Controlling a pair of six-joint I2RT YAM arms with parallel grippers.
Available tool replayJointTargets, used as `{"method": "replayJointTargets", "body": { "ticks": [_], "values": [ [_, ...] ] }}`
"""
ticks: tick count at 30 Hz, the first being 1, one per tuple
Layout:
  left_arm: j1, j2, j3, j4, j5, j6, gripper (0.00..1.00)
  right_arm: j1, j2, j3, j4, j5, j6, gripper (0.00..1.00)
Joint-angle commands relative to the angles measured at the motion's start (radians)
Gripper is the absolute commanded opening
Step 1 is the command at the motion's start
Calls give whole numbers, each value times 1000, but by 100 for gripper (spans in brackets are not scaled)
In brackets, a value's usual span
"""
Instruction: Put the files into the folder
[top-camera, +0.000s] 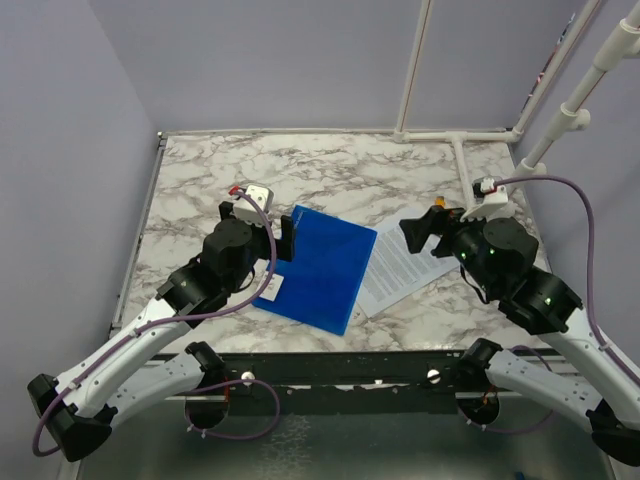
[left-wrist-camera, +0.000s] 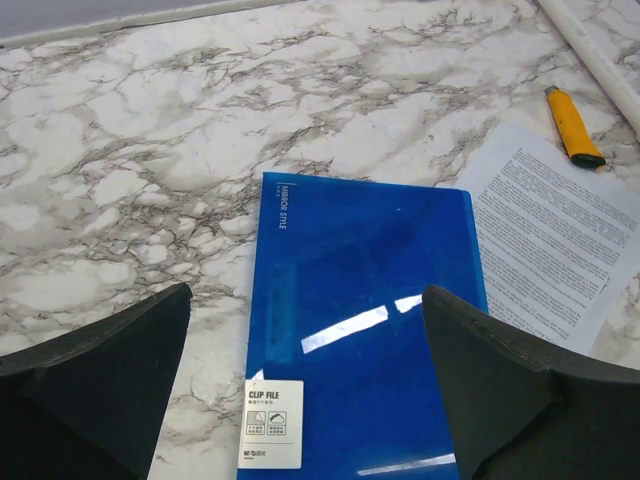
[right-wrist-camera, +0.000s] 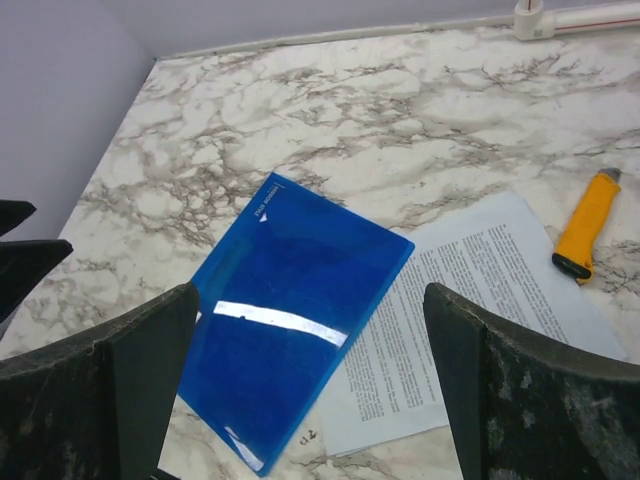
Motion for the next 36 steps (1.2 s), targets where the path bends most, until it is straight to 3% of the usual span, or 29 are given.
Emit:
{"method": "replayJointTargets", "body": {
  "ticks": [1, 11, 19, 26, 36],
  "values": [
    [-1, -4, 30, -13, 12, -8, 99, 3, 12, -26, -71, 41, 17, 100],
    [0, 39, 45, -107, -92, -116, 99, 4, 3, -121, -16, 29, -1, 100],
    [22, 159, 69, -187, -139, -232, 99, 3, 156, -138, 26, -63, 5, 100],
    [164, 258, 49, -178, -60, -320, 99, 4, 339, -120, 73, -164, 76, 100],
    [313, 329, -75, -28, 112, -421, 99, 3, 574, -117, 182, -229, 231, 100]
  ]
}}
